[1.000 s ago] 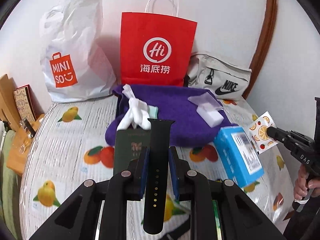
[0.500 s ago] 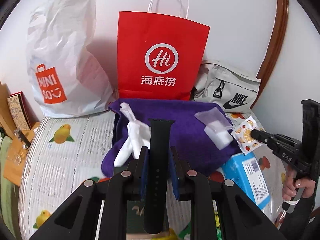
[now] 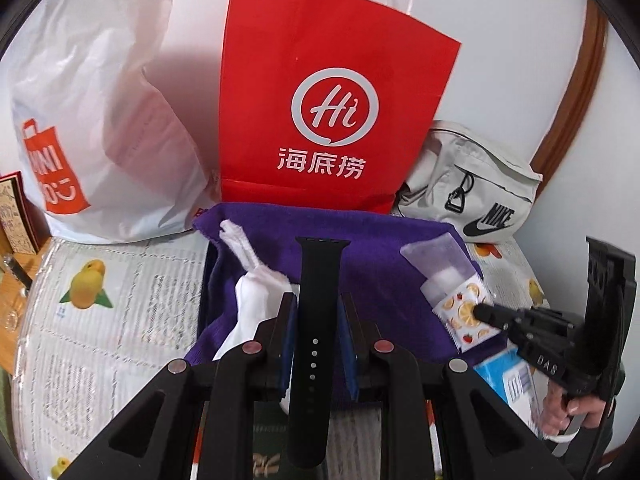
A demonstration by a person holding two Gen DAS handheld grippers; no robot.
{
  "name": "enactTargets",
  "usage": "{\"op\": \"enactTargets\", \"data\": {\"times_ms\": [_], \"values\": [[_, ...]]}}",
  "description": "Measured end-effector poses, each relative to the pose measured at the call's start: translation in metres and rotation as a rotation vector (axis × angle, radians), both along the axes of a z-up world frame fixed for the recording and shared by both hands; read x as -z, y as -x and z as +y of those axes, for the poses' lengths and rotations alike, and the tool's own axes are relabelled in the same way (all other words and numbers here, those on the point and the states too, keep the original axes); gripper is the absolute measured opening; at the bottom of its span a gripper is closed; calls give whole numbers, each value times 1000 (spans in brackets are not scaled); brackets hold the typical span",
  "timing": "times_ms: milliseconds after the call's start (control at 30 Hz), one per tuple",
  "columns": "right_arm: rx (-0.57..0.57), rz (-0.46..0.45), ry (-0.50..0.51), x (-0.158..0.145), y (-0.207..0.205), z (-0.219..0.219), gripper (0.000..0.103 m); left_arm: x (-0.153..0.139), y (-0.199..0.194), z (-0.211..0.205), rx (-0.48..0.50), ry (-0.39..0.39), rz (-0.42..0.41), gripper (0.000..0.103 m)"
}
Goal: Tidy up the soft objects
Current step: 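Lower strap and fruit-print packet onto the purple towel and open both grippers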
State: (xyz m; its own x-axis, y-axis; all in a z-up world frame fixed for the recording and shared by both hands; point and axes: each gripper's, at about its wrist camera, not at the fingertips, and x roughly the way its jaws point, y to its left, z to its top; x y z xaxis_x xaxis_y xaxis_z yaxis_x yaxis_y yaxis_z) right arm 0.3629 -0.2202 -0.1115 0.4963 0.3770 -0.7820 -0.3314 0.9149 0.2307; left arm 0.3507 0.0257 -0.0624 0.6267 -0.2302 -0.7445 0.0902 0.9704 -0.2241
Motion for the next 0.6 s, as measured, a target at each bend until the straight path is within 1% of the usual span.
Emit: {"op": "enactTargets", "data": {"times_ms": [333, 600], "values": [[-23, 46, 5, 13, -13, 4, 4, 16, -43, -7, -11, 30, 28, 20], [-13, 72, 34, 19, -19, 1, 4, 41, -62, -3, -33, 29, 97, 20]]}}
